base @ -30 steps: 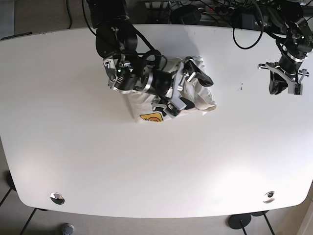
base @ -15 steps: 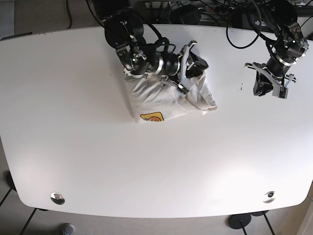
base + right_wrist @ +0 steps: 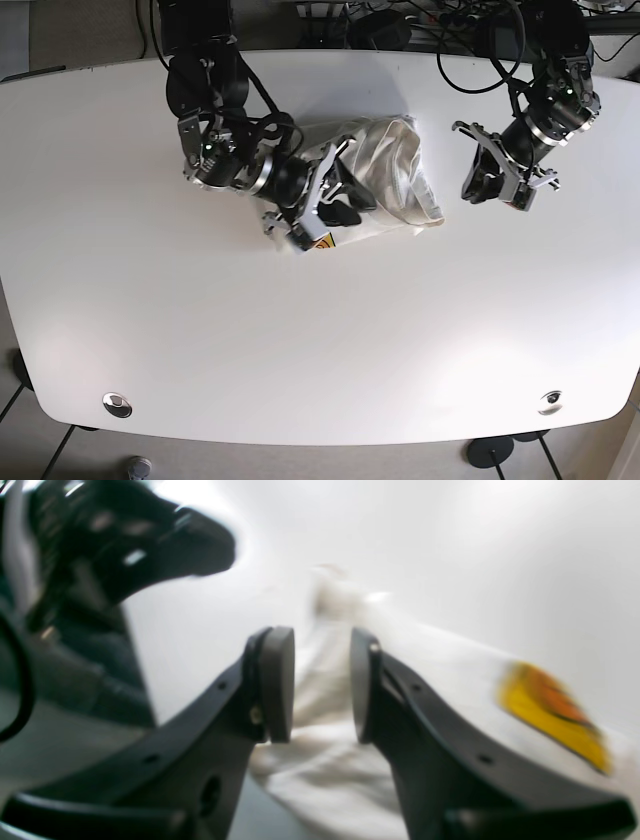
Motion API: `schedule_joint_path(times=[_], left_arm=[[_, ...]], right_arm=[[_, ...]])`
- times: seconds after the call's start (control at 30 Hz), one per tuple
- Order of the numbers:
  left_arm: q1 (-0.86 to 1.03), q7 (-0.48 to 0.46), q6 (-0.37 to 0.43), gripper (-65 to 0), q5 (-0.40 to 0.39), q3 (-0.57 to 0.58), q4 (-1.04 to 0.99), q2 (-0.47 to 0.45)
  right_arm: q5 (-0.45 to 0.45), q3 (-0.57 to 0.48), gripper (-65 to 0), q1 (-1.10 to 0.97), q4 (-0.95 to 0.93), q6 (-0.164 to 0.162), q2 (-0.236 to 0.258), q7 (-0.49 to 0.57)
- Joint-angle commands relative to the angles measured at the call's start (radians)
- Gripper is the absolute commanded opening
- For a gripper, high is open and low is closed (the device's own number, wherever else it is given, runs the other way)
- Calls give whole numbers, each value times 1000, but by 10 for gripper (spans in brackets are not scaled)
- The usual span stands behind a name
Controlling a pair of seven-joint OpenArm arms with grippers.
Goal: Fold the T-shirt properly
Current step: 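Press and adjust the folded bundle with both grippers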
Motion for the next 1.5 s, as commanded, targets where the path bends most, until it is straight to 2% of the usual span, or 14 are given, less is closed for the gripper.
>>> schedule_joint_path(times=[0.03,0.13,0.2,0.27,0.37,0.47,0.63,0.73,0.8,1.0,1.2,1.33,1.4,1.5], left_arm=[[-12,-27,-2,-593,-24,112,16,-4],[-31,-27,-2,-593,-23,264,14,11],[-45,-27,9,-593,-7,349,13,42],[-46,-27,50,-593,65,405,13,71],[-46,-27,67,-593,200,438,-15,97],[-48,-30,67,-596,263,429,-125,86],[-46,-117,67,-596,266,334,-271,39],[-54,-134,67,-596,261,328,-345,10],[-66,-134,65,-596,261,326,-308,5],[-31,-130,65,-600,261,322,-68,7],[75,-130,65,-600,258,262,22,14],[118,-131,65,-600,164,87,5,51],[123,-131,65,-599,105,10,-49,53],[63,-134,65,-599,82,-7,-139,46]], right_arm=[[23,77,-465,17,19,9,11,18],[23,123,-465,55,-55,9,23,21],[13,155,-528,72,-113,9,28,24],[-17,166,-585,71,-126,9,45,24],[-48,166,-593,20,-115,11,46,26],[-57,167,-595,-63,-122,19,48,87],[-57,161,-595,-98,-304,20,100,265],[-48,163,-595,-96,-328,20,123,279],[-45,163,-595,-101,-238,17,140,275],[-51,167,-595,0,-84,11,132,135],[-60,160,-595,195,-279,9,103,135],[-197,71,-599,273,-428,11,94,225],[-214,37,-599,278,-500,11,78,305],[-221,35,-599,278,-583,12,80,353]])
